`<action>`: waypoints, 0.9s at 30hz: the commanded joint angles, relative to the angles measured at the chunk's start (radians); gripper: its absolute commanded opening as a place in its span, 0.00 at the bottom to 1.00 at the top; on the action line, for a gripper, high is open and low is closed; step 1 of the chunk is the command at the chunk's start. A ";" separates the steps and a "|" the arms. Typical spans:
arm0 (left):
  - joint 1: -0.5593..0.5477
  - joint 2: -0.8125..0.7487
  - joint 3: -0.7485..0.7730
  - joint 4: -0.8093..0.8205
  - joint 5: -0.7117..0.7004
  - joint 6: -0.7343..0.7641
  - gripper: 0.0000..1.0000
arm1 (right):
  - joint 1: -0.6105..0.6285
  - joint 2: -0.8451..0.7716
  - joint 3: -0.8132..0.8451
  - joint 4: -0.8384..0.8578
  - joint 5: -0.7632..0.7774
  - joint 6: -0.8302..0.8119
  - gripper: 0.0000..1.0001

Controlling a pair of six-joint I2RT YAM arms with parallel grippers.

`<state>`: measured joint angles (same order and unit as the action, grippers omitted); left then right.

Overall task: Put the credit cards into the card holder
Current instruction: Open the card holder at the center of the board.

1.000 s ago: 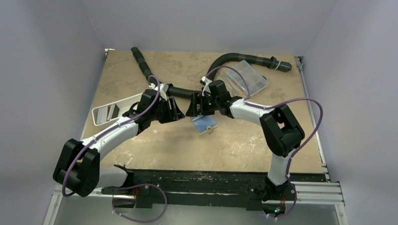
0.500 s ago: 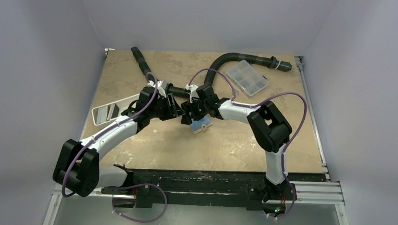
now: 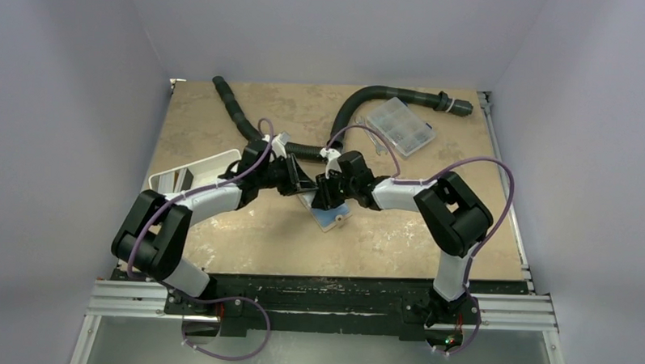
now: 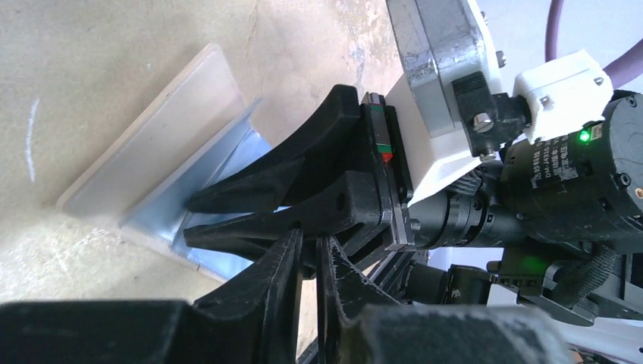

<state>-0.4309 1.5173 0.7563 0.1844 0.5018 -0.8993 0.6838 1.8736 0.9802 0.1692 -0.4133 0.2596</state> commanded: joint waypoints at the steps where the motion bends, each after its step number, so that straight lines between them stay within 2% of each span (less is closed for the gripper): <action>1: 0.009 0.047 -0.016 0.114 -0.144 -0.010 0.11 | 0.041 -0.046 -0.091 -0.026 -0.176 0.024 0.28; 4: 0.004 0.040 -0.067 0.141 -0.190 -0.021 0.03 | 0.027 -0.057 -0.114 0.006 -0.188 0.046 0.20; 7: 0.004 0.022 -0.138 0.193 -0.224 -0.052 0.00 | 0.013 -0.058 -0.128 0.010 -0.176 0.064 0.11; 11: 0.004 -0.032 -0.230 0.277 -0.251 -0.057 0.00 | -0.008 -0.067 -0.166 0.050 -0.176 0.094 0.09; 18: -0.017 -0.100 -0.305 0.343 -0.191 -0.052 0.13 | -0.011 -0.045 -0.168 0.069 -0.172 0.115 0.08; 24: -0.080 -0.270 -0.326 0.228 -0.265 -0.020 0.23 | -0.014 -0.011 -0.145 0.049 -0.173 0.103 0.03; 26: -0.108 -0.247 -0.301 0.200 -0.243 -0.013 0.16 | -0.016 -0.009 -0.142 0.045 -0.184 0.100 0.02; 27: -0.117 -0.217 -0.293 0.205 -0.220 -0.017 0.08 | -0.017 -0.012 -0.145 0.053 -0.191 0.099 0.01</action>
<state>-0.5079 1.2724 0.4278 0.4034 0.2646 -0.9459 0.6704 1.8332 0.8238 0.2520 -0.6140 0.3779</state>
